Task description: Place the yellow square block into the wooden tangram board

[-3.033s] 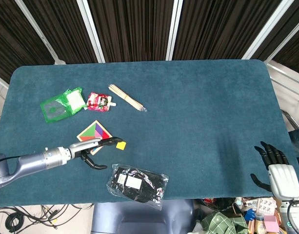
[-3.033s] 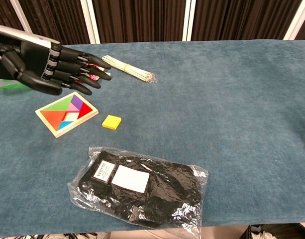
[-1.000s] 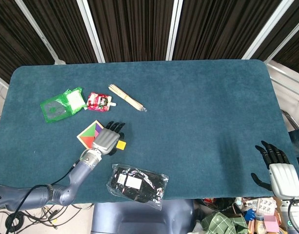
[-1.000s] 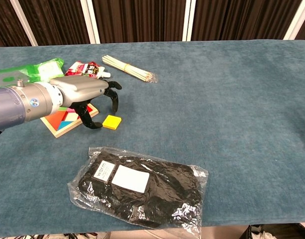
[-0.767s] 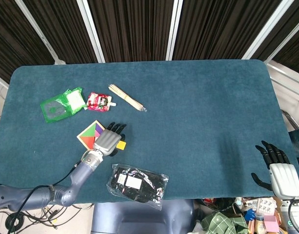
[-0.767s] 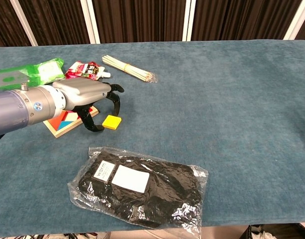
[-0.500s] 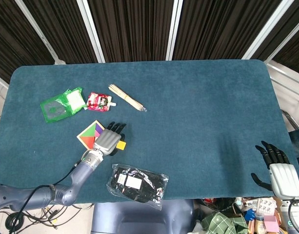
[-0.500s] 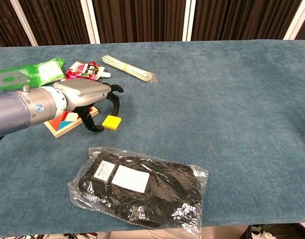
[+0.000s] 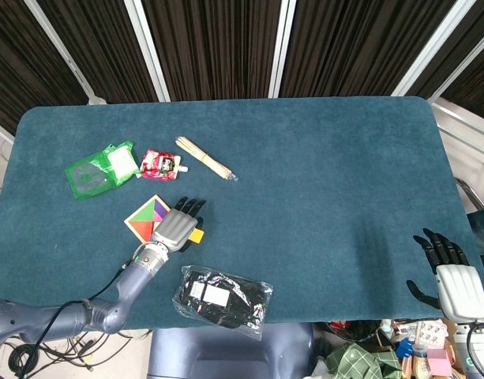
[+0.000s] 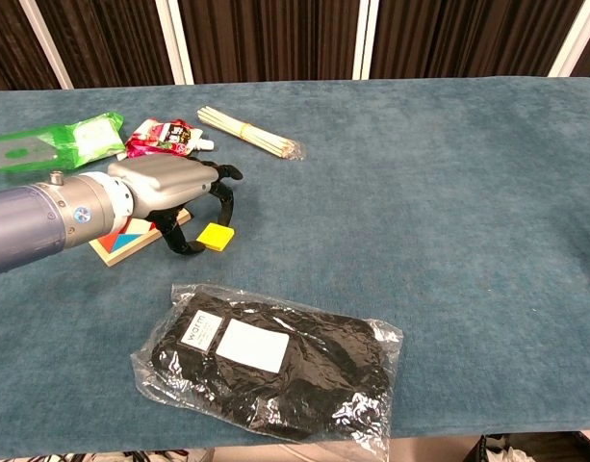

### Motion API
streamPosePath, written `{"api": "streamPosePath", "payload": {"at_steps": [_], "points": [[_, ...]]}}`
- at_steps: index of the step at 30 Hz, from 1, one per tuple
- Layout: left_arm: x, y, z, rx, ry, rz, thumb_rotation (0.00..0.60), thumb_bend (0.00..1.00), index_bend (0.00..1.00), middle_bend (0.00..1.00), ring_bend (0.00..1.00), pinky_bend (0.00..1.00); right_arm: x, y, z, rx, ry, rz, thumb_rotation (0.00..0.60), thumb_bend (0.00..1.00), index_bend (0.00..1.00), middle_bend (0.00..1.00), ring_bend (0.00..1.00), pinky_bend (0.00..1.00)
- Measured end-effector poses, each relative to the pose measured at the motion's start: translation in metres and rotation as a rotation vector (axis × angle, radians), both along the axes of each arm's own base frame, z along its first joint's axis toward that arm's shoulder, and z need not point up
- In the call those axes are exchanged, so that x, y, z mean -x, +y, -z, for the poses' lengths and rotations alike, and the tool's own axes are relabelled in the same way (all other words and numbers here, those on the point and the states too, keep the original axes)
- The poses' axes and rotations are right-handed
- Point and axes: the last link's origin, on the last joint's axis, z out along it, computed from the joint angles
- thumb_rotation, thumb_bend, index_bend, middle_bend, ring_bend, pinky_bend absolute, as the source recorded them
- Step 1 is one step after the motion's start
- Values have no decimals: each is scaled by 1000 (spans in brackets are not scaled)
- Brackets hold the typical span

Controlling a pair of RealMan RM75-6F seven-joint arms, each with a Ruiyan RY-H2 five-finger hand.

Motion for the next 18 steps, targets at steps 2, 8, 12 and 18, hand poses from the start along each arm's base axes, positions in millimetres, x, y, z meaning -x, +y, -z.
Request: {"api": "streamPosePath", "payload": {"at_steps": [2, 8, 12, 18], "points": [[1, 0, 0, -1, 0, -1, 600, 364, 434, 0, 0, 0, 0, 0, 0, -1, 0, 1, 600, 184, 147, 54, 75, 129], [3, 0, 2, 3, 6, -2, 600, 364, 438, 0, 0, 0, 0, 0, 0, -1, 1, 3, 600, 184, 147, 54, 76, 129], [3, 1, 1, 1, 0, -4, 600, 364, 439, 0, 0, 0, 0, 0, 0, 0, 1, 4, 600, 183, 147, 54, 75, 129], [3, 4, -9, -24, -20, -8, 600, 365, 439, 0, 0, 0, 1, 0, -1, 3, -3, 7, 600, 183, 147, 54, 76, 129]]}}
